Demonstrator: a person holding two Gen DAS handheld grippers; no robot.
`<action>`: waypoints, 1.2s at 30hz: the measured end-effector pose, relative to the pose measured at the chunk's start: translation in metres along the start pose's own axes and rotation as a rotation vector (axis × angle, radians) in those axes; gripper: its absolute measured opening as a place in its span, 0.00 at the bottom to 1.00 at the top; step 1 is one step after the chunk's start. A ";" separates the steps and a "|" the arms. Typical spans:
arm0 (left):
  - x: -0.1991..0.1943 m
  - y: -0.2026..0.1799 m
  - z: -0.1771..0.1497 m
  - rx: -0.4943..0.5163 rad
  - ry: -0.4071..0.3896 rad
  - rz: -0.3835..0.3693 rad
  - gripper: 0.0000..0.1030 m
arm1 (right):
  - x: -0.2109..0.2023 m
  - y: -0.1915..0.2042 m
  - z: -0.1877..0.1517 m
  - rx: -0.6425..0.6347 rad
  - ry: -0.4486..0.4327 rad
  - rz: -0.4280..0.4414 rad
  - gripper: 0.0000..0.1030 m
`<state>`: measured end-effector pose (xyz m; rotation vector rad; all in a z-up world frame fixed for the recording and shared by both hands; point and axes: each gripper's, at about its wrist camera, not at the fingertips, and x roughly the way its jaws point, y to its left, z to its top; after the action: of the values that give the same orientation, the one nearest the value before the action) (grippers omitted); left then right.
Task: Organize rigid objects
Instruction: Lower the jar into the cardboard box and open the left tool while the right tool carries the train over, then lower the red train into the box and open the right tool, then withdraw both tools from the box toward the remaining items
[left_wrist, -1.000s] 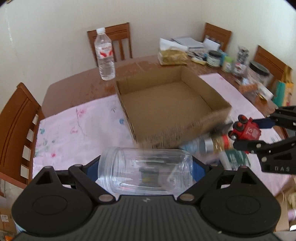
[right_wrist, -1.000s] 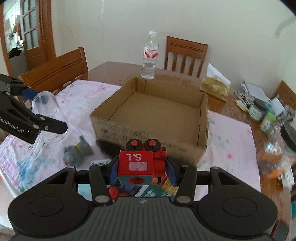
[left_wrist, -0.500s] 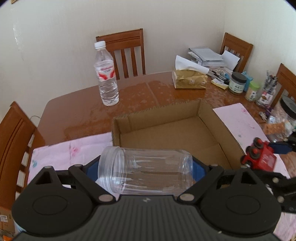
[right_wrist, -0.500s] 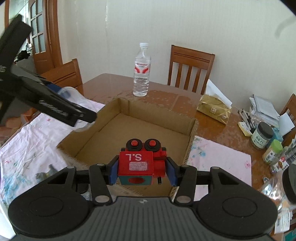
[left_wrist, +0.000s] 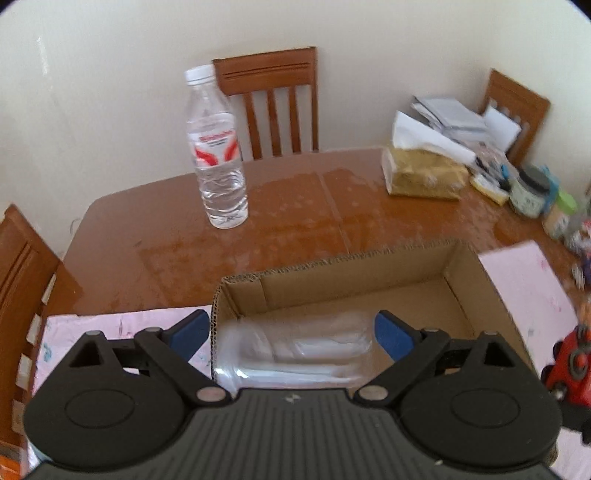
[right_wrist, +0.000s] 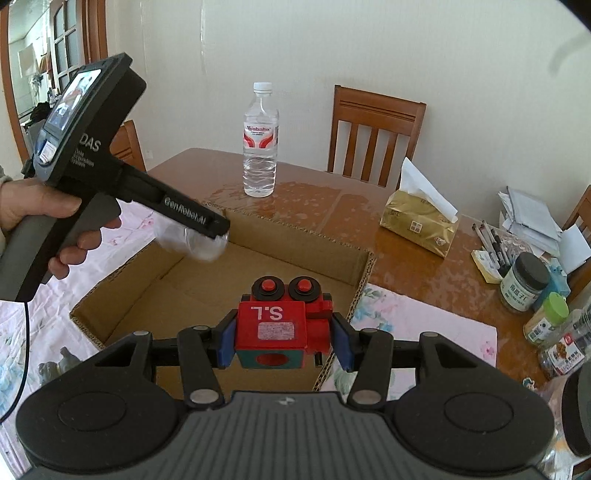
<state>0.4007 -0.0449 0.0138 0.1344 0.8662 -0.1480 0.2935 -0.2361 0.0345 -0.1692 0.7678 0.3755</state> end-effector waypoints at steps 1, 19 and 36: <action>-0.001 0.002 0.000 -0.012 -0.003 -0.003 0.93 | 0.002 -0.001 0.001 -0.002 0.003 0.001 0.54; -0.085 0.023 -0.076 -0.073 -0.051 0.023 0.99 | 0.068 -0.015 0.028 0.028 0.052 0.000 0.55; -0.107 0.035 -0.150 -0.166 0.014 0.084 0.99 | 0.032 0.006 0.025 0.044 -0.019 -0.097 1.00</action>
<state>0.2263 0.0243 0.0018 0.0162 0.8813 0.0037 0.3288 -0.2144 0.0296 -0.1602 0.7454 0.2679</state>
